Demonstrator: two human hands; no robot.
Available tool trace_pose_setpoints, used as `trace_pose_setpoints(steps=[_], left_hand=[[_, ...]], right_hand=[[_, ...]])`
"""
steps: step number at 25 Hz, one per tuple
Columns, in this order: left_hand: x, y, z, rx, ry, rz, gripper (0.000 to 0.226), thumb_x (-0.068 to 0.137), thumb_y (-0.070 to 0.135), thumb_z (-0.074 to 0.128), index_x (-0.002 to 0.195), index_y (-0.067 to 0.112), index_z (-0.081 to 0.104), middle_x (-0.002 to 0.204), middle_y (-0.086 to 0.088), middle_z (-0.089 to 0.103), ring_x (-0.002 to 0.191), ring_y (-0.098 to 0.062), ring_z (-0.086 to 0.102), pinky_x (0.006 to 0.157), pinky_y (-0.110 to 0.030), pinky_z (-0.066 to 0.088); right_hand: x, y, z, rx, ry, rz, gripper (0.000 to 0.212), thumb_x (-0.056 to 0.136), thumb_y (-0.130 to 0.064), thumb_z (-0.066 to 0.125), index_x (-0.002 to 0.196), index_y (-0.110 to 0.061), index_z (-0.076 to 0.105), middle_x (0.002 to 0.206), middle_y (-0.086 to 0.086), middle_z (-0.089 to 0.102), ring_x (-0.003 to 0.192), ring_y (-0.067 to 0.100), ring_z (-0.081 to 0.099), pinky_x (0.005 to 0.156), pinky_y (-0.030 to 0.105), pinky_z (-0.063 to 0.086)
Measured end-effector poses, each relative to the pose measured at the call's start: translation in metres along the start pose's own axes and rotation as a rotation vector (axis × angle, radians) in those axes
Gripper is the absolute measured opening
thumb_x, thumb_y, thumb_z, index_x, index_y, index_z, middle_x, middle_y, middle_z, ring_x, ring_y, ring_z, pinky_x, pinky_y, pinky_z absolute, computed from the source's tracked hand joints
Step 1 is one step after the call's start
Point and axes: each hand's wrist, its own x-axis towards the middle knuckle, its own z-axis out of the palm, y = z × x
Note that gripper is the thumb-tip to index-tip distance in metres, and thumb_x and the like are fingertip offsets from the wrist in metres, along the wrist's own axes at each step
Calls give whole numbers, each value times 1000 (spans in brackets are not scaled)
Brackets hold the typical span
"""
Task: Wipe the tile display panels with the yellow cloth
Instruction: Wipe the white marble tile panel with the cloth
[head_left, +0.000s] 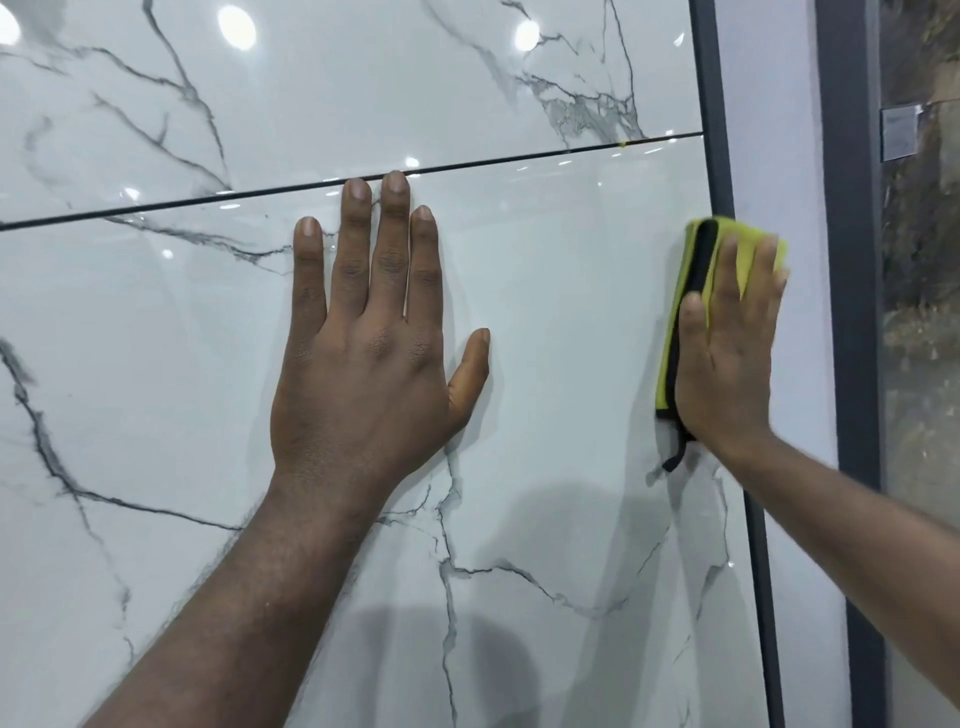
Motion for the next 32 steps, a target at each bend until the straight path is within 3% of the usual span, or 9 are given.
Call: trace_pose_setpoints(steps=[2, 5, 10, 14, 19, 23, 26, 29, 32], left_hand=[[0, 0, 0, 0, 0, 2, 87, 112, 59, 25, 172, -1, 5, 180, -23, -5, 167, -41, -6, 134, -63, 1], [-1, 1, 1, 7, -2, 0, 87, 112, 60, 23, 172, 0, 4, 180, -23, -6, 167, -40, -7, 134, -62, 0], [0, 0, 1, 7, 9, -4, 86, 112, 60, 24, 172, 0, 6, 180, -23, -4, 167, -40, -5, 134, -61, 1], [0, 1, 1, 17, 9, -1, 86, 113, 59, 24, 172, 0, 6, 180, -23, -4, 167, -40, -5, 134, -62, 2], [-1, 1, 2, 22, 4, -8, 86, 113, 59, 24, 172, 0, 7, 180, -23, -4, 167, -40, -5, 134, -62, 2], [-1, 0, 2, 26, -1, -3, 86, 113, 58, 25, 172, -1, 6, 180, -24, -4, 167, -41, -5, 134, -63, 3], [-1, 1, 3, 25, 2, -1, 86, 113, 58, 26, 171, -1, 6, 180, -24, -3, 167, -41, -4, 134, -63, 4], [-2, 0, 4, 43, -2, -1, 85, 113, 57, 26, 171, -2, 7, 179, -25, -2, 167, -42, -3, 133, -64, 5], [0, 0, 2, 39, 3, 1, 85, 112, 56, 29, 171, -3, 10, 179, -26, 1, 167, -43, -1, 133, -64, 5]], right_hand=[[-34, -13, 5, -28, -73, -60, 62, 116, -41, 29, 171, -27, 4, 178, 7, -13, 163, 32, -17, 133, 51, -4], [-5, -28, 1, -48, -139, -387, 61, 115, -34, 39, 170, -24, 14, 178, 2, -6, 164, 32, -11, 133, 51, 2], [-8, -12, 5, 4, -5, 36, 60, 116, -42, 26, 171, -24, 7, 178, 10, -9, 163, 33, -14, 132, 55, -2], [-7, -42, 3, -19, -145, -389, 61, 115, -33, 38, 170, -24, 13, 178, 3, -6, 164, 32, -12, 132, 48, 0], [-7, -32, 5, 27, -20, -12, 60, 116, -40, 28, 171, -22, 10, 178, 9, -8, 164, 34, -13, 133, 45, -4], [-16, -61, 4, 33, -198, -336, 60, 116, -36, 32, 170, -32, 7, 177, -5, -15, 163, 25, -19, 132, 48, -3], [20, -54, 3, 73, -58, -211, 55, 118, -31, 29, 171, -28, 13, 178, 2, -8, 164, 26, -14, 132, 43, -4], [-33, -44, 12, 56, 7, -28, 57, 117, -27, 30, 171, -20, 13, 178, 10, -6, 164, 31, -12, 133, 49, -2], [-54, -67, 12, 38, -120, -220, 59, 115, -28, 35, 170, -28, 12, 178, 0, -8, 164, 28, -13, 132, 49, 2]])
